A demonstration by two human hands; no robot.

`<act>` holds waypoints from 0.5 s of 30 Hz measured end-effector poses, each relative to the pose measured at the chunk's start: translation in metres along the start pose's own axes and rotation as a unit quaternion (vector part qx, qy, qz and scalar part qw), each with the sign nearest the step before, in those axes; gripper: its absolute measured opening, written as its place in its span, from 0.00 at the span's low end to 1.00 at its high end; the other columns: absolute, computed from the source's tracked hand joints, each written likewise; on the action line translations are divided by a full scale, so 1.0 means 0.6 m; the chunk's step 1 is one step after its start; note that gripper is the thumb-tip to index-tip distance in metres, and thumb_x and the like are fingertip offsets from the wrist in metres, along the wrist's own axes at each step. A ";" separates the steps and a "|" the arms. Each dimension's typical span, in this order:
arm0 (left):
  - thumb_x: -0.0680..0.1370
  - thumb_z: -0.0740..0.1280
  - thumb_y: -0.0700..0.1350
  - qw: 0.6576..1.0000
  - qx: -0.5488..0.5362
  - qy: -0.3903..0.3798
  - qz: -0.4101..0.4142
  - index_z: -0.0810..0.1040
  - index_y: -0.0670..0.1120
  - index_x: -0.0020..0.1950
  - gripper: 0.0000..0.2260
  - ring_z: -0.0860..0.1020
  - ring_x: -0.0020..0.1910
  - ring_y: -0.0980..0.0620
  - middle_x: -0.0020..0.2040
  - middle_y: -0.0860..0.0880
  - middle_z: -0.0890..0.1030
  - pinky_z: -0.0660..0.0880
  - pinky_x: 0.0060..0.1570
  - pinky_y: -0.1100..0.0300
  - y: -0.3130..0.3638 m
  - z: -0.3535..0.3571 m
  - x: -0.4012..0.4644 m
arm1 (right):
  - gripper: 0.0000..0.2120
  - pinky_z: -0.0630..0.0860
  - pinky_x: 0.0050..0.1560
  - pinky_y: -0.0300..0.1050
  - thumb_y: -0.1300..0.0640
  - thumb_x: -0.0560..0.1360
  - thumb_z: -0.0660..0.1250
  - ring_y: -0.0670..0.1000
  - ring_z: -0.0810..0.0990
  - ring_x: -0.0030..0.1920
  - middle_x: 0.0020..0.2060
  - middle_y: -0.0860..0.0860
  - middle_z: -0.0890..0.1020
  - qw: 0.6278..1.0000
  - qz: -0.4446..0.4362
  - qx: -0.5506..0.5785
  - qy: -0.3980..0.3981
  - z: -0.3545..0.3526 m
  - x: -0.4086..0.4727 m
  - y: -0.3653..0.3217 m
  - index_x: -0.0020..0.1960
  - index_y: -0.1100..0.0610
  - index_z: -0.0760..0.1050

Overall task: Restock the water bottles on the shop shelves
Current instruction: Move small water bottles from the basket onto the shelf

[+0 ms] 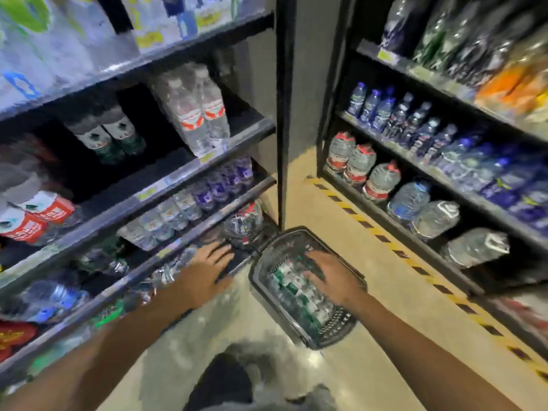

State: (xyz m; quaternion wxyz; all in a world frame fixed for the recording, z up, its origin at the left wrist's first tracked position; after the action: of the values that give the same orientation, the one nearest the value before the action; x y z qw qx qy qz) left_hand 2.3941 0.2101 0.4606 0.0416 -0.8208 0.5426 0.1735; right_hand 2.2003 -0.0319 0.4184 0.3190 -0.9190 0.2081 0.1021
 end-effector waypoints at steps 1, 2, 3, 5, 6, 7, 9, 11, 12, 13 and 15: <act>0.80 0.45 0.67 0.999 0.021 -0.021 0.019 0.76 0.43 0.72 0.37 0.70 0.74 0.37 0.75 0.43 0.73 0.67 0.73 0.42 0.029 0.017 0.013 | 0.26 0.62 0.76 0.47 0.44 0.84 0.60 0.54 0.67 0.77 0.77 0.52 0.69 0.999 0.035 0.012 -0.003 0.006 -0.033 0.041 0.79 0.54 0.66; 0.81 0.44 0.66 0.998 0.029 -0.043 0.037 0.75 0.43 0.73 0.37 0.70 0.74 0.38 0.75 0.44 0.73 0.67 0.73 0.43 0.055 0.034 0.025 | 0.26 0.63 0.74 0.47 0.44 0.84 0.61 0.54 0.68 0.76 0.76 0.52 0.70 0.997 0.066 0.028 -0.006 0.013 -0.064 0.078 0.78 0.54 0.66; 0.81 0.43 0.66 0.996 0.028 -0.064 0.050 0.76 0.43 0.72 0.37 0.71 0.74 0.38 0.74 0.44 0.73 0.69 0.72 0.42 0.078 0.048 0.037 | 0.26 0.66 0.71 0.46 0.44 0.84 0.61 0.55 0.72 0.73 0.74 0.53 0.73 0.994 0.094 0.046 -0.004 0.019 -0.091 0.110 0.77 0.55 0.68; 0.81 0.41 0.68 0.994 0.025 -0.087 0.062 0.73 0.45 0.75 0.38 0.68 0.76 0.40 0.76 0.45 0.71 0.65 0.74 0.43 0.113 0.071 0.064 | 0.24 0.71 0.62 0.45 0.44 0.83 0.63 0.56 0.78 0.66 0.68 0.54 0.78 0.987 0.140 0.075 0.007 0.026 -0.128 0.161 0.74 0.56 0.72; 0.79 0.39 0.69 0.993 0.025 -0.092 0.072 0.69 0.46 0.78 0.40 0.63 0.79 0.42 0.79 0.47 0.67 0.60 0.77 0.46 0.124 0.081 0.084 | 0.23 0.73 0.60 0.46 0.44 0.82 0.64 0.56 0.79 0.64 0.66 0.53 0.79 0.983 0.158 0.089 0.012 0.031 -0.139 0.181 0.72 0.55 0.74; 0.78 0.38 0.71 0.991 0.018 -0.107 0.081 0.65 0.47 0.80 0.41 0.59 0.81 0.43 0.81 0.48 0.63 0.55 0.79 0.47 0.134 0.088 0.108 | 0.21 0.73 0.59 0.46 0.46 0.83 0.64 0.56 0.79 0.64 0.66 0.52 0.79 0.979 0.176 0.105 0.014 0.036 -0.144 0.198 0.72 0.53 0.74; 0.80 0.41 0.69 0.985 0.017 -0.138 0.101 0.62 0.48 0.81 0.38 0.56 0.81 0.45 0.82 0.48 0.60 0.51 0.81 0.48 0.149 0.097 0.158 | 0.18 0.73 0.57 0.44 0.50 0.83 0.65 0.57 0.80 0.62 0.65 0.53 0.81 0.966 0.222 0.134 0.015 0.049 -0.150 0.226 0.70 0.53 0.75; 0.83 0.54 0.63 0.982 0.028 -0.139 0.126 0.66 0.47 0.79 0.30 0.60 0.79 0.43 0.80 0.46 0.64 0.55 0.79 0.47 0.155 0.107 0.215 | 0.17 0.73 0.58 0.45 0.51 0.82 0.65 0.58 0.80 0.63 0.64 0.54 0.81 0.948 0.272 0.161 0.018 0.067 -0.147 0.248 0.69 0.55 0.76; 0.82 0.60 0.60 0.981 0.024 -0.131 0.141 0.72 0.45 0.76 0.28 0.65 0.77 0.41 0.77 0.44 0.69 0.60 0.77 0.46 0.154 0.114 0.247 | 0.18 0.73 0.61 0.46 0.50 0.82 0.65 0.58 0.79 0.65 0.65 0.54 0.80 0.941 0.292 0.170 0.020 0.078 -0.142 0.254 0.70 0.54 0.75; 0.80 0.64 0.58 0.979 0.020 -0.133 0.154 0.76 0.43 0.72 0.26 0.70 0.73 0.39 0.73 0.41 0.74 0.66 0.74 0.45 0.151 0.125 0.278 | 0.20 0.72 0.63 0.45 0.50 0.82 0.65 0.58 0.78 0.66 0.67 0.54 0.79 0.934 0.309 0.177 0.018 0.090 -0.134 0.258 0.72 0.54 0.74; 0.77 0.66 0.56 0.968 0.028 -0.164 0.186 0.79 0.40 0.68 0.26 0.74 0.70 0.35 0.70 0.39 0.77 0.68 0.71 0.41 0.145 0.172 0.341 | 0.21 0.71 0.65 0.41 0.50 0.83 0.65 0.56 0.76 0.69 0.70 0.54 0.77 0.918 0.350 0.187 -0.001 0.120 -0.116 0.268 0.74 0.54 0.72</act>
State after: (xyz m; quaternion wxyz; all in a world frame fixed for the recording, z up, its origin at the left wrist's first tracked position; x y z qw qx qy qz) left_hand 2.3623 0.0219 0.3071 0.1196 -0.6645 0.6761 0.2951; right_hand 2.0624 -0.0785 0.2974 0.4290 -0.7110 0.5316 0.1672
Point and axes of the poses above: each hand's wrist, its own x-axis towards the middle knuckle, its own z-axis out of the palm, y = z × x, the point moved 4 cm from there along x, towards the middle knuckle
